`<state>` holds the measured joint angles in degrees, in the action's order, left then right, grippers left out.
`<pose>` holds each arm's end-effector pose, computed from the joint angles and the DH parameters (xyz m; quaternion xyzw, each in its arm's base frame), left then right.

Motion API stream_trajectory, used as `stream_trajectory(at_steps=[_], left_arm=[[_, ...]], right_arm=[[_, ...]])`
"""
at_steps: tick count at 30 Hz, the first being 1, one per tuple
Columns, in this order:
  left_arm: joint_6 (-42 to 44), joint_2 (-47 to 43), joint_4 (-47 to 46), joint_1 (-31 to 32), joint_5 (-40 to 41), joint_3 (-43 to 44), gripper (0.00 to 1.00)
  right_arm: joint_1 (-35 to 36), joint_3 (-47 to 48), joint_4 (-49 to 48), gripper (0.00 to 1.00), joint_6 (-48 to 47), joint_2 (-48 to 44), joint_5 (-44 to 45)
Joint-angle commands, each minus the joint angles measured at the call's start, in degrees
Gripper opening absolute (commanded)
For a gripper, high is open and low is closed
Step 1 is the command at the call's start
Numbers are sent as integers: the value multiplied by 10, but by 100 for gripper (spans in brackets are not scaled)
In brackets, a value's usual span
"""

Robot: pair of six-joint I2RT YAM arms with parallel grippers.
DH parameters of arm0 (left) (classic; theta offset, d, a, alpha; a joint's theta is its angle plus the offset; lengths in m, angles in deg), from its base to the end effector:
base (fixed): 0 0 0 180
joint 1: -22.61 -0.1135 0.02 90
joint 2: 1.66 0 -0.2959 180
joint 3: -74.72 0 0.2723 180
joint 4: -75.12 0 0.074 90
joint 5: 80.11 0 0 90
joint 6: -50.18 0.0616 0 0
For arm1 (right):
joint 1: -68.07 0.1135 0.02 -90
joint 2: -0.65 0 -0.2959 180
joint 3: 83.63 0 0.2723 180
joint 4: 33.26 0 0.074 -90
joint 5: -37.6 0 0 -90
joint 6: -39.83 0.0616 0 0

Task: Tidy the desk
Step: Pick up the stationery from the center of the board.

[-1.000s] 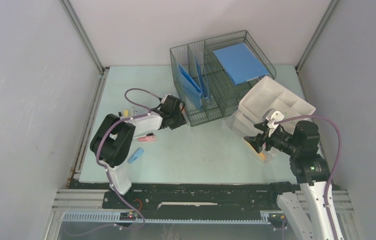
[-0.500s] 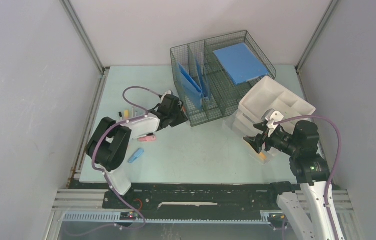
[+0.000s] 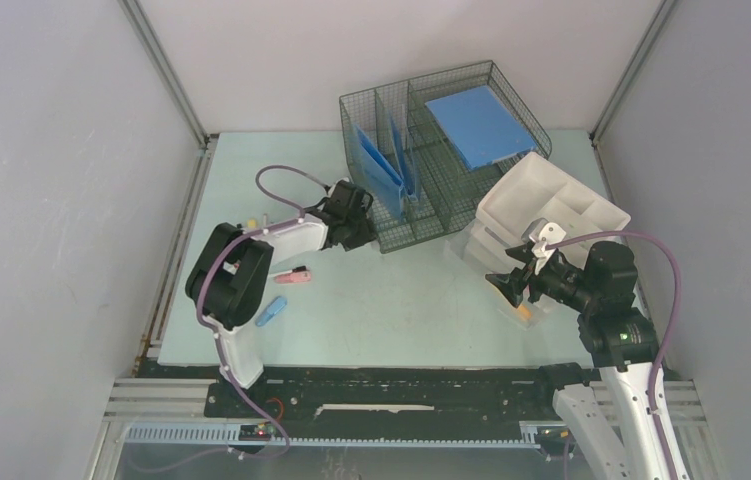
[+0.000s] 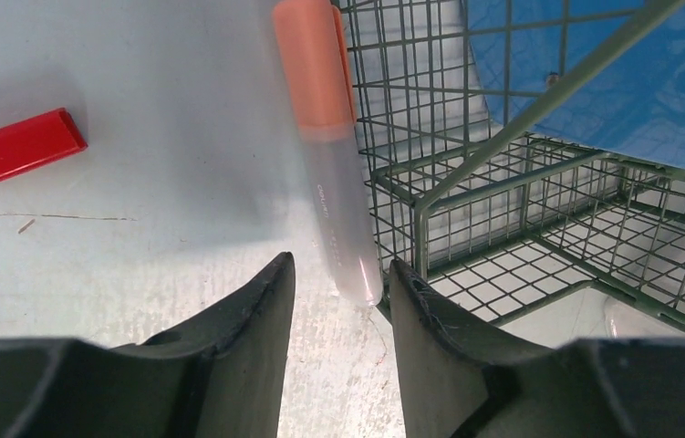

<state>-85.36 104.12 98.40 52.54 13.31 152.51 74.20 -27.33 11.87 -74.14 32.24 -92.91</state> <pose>0.3707 -0.2092 0.1648 -0.1379 0.9329 -0.1806 0.2793 0.1235 0.0535 0.3402 -0.3908 0.6927 0.1979 0.5729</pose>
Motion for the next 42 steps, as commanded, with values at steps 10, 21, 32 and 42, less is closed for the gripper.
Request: stream_trajectory(at_steps=[10, 21, 32, 42], left_arm=[[49, 18, 109, 1, -1, 57, 40], [77, -28, 145, -6, 50, 34, 40], [99, -132, 52, -8, 36, -36, 53], [84, -51, 68, -8, 17, 25, 58]], right_arm=[[4, 13, -2, 70, -8, -10, 3], [4, 13, -2, 70, -8, -17, 1], [6, 13, -3, 70, -10, -15, 1], [7, 13, -2, 70, -11, -16, 2]])
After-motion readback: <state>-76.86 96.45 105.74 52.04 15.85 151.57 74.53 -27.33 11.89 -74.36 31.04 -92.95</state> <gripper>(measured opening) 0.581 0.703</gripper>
